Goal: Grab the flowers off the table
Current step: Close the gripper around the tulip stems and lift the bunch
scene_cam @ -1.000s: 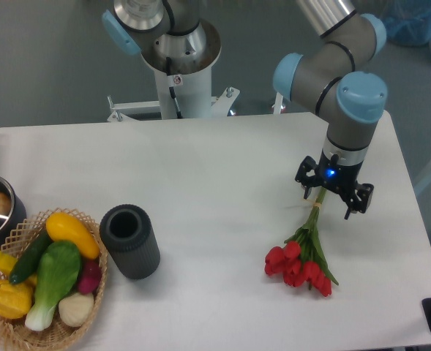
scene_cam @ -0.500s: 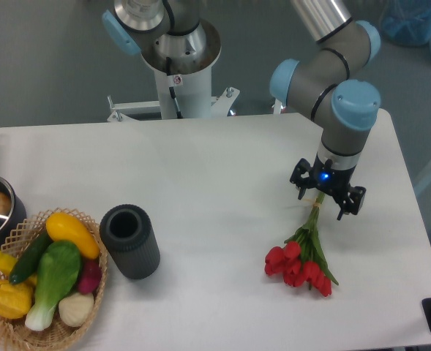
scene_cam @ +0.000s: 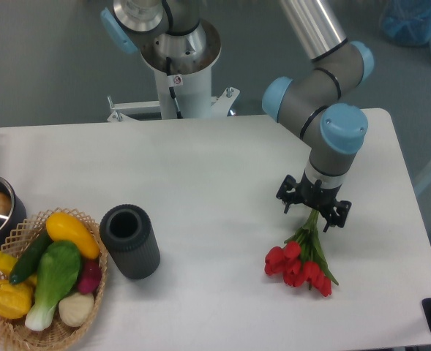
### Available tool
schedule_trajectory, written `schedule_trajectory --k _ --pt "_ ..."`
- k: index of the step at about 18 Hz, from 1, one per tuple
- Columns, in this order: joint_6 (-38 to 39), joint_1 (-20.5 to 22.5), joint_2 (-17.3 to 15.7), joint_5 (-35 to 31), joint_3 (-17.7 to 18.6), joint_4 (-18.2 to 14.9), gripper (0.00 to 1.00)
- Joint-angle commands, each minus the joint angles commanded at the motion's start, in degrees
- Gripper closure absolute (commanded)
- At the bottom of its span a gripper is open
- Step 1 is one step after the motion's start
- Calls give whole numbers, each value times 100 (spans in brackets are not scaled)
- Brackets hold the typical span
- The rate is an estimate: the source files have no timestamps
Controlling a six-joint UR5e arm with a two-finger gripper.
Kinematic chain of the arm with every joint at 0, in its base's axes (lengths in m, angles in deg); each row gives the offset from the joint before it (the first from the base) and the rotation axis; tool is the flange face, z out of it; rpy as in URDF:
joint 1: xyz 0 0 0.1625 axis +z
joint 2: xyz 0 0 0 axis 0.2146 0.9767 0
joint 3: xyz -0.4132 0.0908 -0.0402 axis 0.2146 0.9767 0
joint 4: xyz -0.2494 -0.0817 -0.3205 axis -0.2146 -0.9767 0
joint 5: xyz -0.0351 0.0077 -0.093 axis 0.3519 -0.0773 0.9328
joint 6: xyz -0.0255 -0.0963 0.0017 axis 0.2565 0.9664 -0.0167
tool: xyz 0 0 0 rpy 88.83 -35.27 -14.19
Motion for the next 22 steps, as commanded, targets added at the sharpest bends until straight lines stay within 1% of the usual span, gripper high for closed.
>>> schedule_trajectory --k 2,4,5,6,7,8,9,15,17,20,22 --pt "9 -53 88 0 -105 9 0" --pt "9 -114 245 9 -246 17 0" --pt "17 -175 316 0 -316 61 5" --pt "87 -202 352 0 -334 114 24" --pt "227 -211 369 0 -334 158 63" --pt "316 -220 378 -9 -334 167 93" --pt "316 -220 352 -9 -343 167 100" --pt "316 -132 54 -9 -343 158 100" --pt "290 -9 -69 -35 -378 158 100" --pt "255 0 -114 -105 -536 123 100" --pt "246 -44 -131 -359 -580 123 100"
